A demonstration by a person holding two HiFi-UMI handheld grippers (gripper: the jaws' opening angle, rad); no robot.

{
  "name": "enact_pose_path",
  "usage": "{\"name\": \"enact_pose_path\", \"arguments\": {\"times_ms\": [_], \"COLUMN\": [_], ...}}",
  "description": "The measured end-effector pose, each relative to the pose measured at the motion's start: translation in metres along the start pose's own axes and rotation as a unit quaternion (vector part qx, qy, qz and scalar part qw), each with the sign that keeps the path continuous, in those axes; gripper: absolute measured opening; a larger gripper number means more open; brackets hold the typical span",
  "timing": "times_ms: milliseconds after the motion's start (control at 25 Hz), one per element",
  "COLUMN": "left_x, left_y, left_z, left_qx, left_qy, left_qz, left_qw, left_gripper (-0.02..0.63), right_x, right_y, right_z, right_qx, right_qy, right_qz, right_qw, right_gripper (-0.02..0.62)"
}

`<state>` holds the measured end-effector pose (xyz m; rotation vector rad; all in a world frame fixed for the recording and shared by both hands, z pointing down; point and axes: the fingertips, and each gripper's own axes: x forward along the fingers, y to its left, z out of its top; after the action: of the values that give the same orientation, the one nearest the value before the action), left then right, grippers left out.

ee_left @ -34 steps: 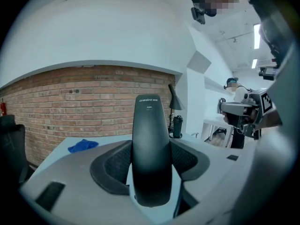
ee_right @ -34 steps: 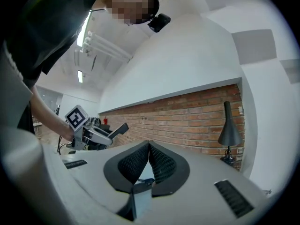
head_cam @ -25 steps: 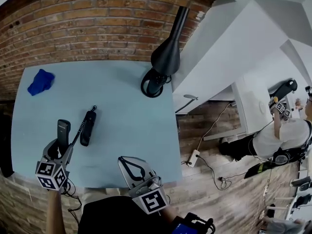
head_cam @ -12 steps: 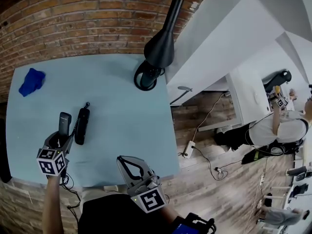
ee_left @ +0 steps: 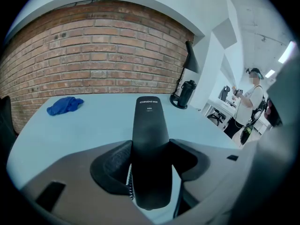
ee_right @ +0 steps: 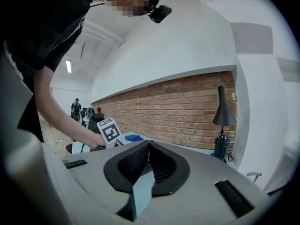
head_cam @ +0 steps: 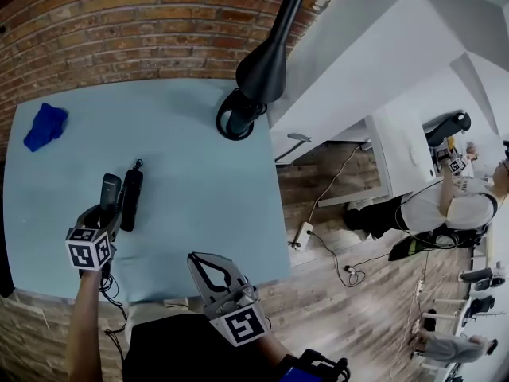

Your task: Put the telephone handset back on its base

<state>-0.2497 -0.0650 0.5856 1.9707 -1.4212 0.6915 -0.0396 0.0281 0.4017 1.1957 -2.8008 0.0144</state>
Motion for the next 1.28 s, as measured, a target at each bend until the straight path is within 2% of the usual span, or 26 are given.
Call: {"name": "enact_pose_path", "arguments": {"times_ms": [440,800,1280], "left_x": [0.03,0.057,0.086], "left_y": [0.002,0.003,0.003], "left_z": [-0.006,-0.012,-0.024], "left_qx": [0.008,-0.018,-0.03], "left_qy": [0.024,0.037,0.066], "left_qz": [0.002,0.005,0.0], "left_qw": [0.9997,0.9991,0.9974], "left_gripper": [0.276,0.276,0.275], "right_x": [-0.003,-0.004,-0.004], "right_y": [-0.001,-0.001,-0.007], "right_z": [-0.006,-0.02,-0.038], "right_qx": [-0.004,0.0,0.005], "right_qy": [0.012,0.032,0.063], "right_qz": [-0.01,-0.016,-0.022], "right_qw": [1.0,0.999,0.998], "right_gripper": [0.026,0.026,0.026]}}
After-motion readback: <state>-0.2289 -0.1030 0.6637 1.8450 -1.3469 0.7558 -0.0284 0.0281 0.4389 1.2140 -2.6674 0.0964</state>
